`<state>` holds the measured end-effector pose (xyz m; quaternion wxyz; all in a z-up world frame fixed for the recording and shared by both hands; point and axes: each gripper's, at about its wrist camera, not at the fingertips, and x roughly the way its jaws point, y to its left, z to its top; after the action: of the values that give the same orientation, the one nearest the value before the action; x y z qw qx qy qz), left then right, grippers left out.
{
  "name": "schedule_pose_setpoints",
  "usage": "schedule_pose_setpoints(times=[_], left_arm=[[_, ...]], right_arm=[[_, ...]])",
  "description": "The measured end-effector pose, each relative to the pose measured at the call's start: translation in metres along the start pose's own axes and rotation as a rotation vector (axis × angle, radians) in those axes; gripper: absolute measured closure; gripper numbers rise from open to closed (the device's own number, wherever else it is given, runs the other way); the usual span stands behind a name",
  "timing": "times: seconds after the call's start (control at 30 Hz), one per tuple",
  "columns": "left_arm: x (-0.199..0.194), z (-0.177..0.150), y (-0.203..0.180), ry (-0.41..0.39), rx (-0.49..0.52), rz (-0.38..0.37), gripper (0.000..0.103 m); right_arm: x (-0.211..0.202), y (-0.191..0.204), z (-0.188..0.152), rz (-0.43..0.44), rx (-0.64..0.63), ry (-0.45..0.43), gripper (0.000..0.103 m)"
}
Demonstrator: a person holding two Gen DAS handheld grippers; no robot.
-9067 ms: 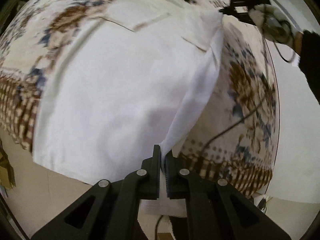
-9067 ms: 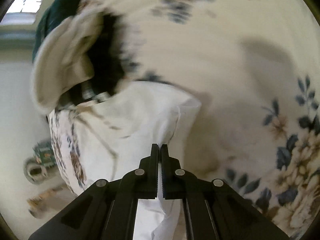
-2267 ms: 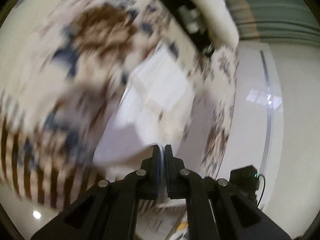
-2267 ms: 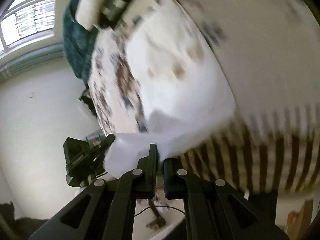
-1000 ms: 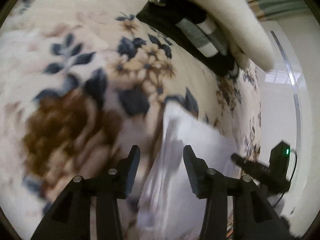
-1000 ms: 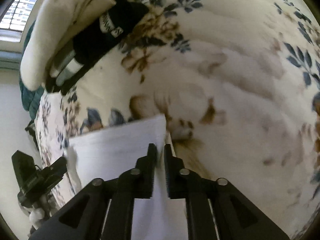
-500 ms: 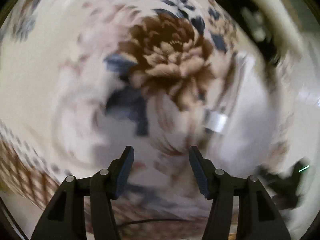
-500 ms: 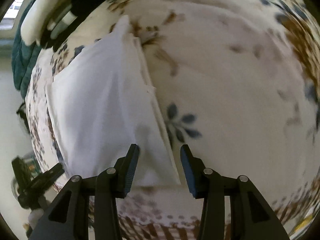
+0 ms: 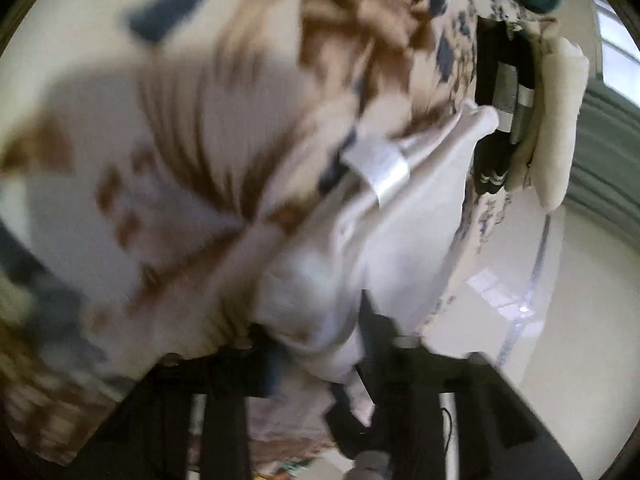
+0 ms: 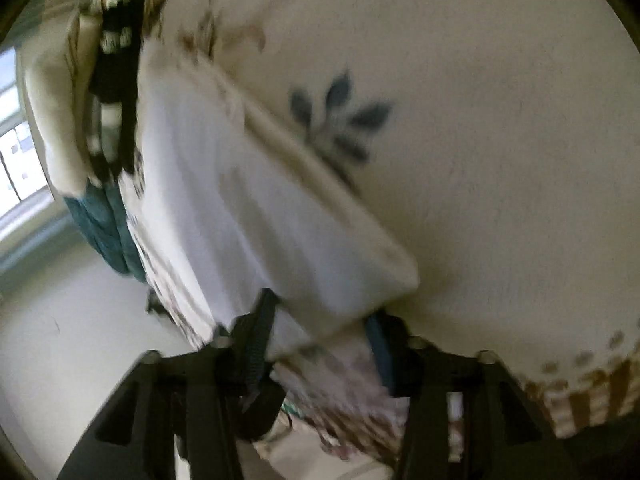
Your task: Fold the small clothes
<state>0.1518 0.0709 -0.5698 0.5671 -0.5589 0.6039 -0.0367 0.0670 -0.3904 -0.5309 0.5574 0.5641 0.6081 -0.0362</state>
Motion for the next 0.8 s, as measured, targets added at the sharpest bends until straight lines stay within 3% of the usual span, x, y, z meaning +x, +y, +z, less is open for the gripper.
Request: schedule_pose_setpoints(times=[0.2, 0.27, 0.33, 0.4, 0.47, 0.63, 0.8], left_arm=[[-0.041, 0.026, 0.004, -0.059, 0.116, 0.12, 0.086], [-0.052, 0.034, -0.002, -0.056, 0.161, 0.16, 0.082], [-0.053, 0.032, -0.014, -0.052, 0.235, 0.169, 0.063], [-0.047, 0.029, -0.03, -0.036, 0.35, 0.16, 0.043], [-0.028, 0.031, -0.053, -0.005, 0.454, 0.127, 0.043], [0.031, 0.05, -0.081, 0.09, 0.561, 0.13, 0.042], [0.066, 0.06, -0.088, 0.121, 0.581, 0.127, 0.042]], right_arm=[[-0.014, -0.007, -0.005, -0.062, -0.039, -0.021, 0.079], [-0.022, -0.003, -0.001, -0.113, -0.081, -0.018, 0.077], [-0.036, 0.006, -0.001, -0.18, -0.15, -0.039, 0.057], [-0.051, 0.015, 0.006, -0.186, -0.212, -0.073, 0.046], [-0.059, 0.026, 0.018, -0.167, -0.276, -0.084, 0.035], [-0.016, 0.048, 0.069, -0.027, -0.36, 0.085, 0.031], [0.025, 0.067, 0.08, 0.028, -0.466, 0.217, 0.031]])
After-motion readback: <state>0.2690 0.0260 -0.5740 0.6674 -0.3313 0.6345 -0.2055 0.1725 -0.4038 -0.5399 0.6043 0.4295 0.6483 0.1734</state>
